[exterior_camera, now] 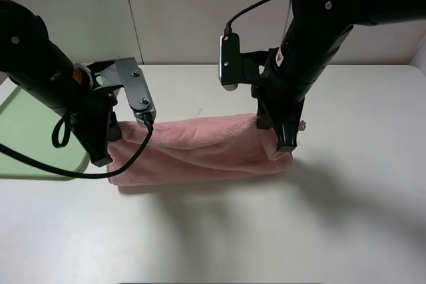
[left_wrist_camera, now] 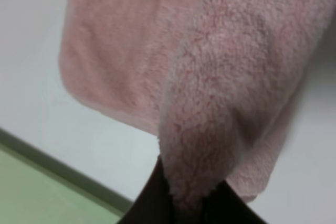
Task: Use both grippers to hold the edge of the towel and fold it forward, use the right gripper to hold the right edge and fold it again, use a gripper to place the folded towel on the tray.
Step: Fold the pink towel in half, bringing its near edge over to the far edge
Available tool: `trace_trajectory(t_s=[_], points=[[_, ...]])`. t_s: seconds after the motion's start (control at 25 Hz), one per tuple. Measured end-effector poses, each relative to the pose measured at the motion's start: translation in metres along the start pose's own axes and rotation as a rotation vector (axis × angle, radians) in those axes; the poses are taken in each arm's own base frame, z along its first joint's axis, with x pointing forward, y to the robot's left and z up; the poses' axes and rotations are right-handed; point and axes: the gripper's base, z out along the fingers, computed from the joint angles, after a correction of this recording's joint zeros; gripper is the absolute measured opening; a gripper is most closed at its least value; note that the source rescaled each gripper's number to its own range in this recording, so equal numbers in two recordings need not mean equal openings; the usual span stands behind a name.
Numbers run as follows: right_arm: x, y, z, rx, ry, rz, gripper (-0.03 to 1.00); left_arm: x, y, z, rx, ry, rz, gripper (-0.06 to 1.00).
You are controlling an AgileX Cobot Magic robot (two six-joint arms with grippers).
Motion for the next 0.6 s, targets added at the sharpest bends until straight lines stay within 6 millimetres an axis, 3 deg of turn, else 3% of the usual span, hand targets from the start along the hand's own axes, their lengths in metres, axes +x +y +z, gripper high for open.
trace_trajectory(t_s=[0.6], points=[[0.011, -0.019, 0.020, 0.071, -0.024, 0.082, 0.00, 0.000, 0.007, 0.031, -0.015, 0.025, 0.046, 0.00]])
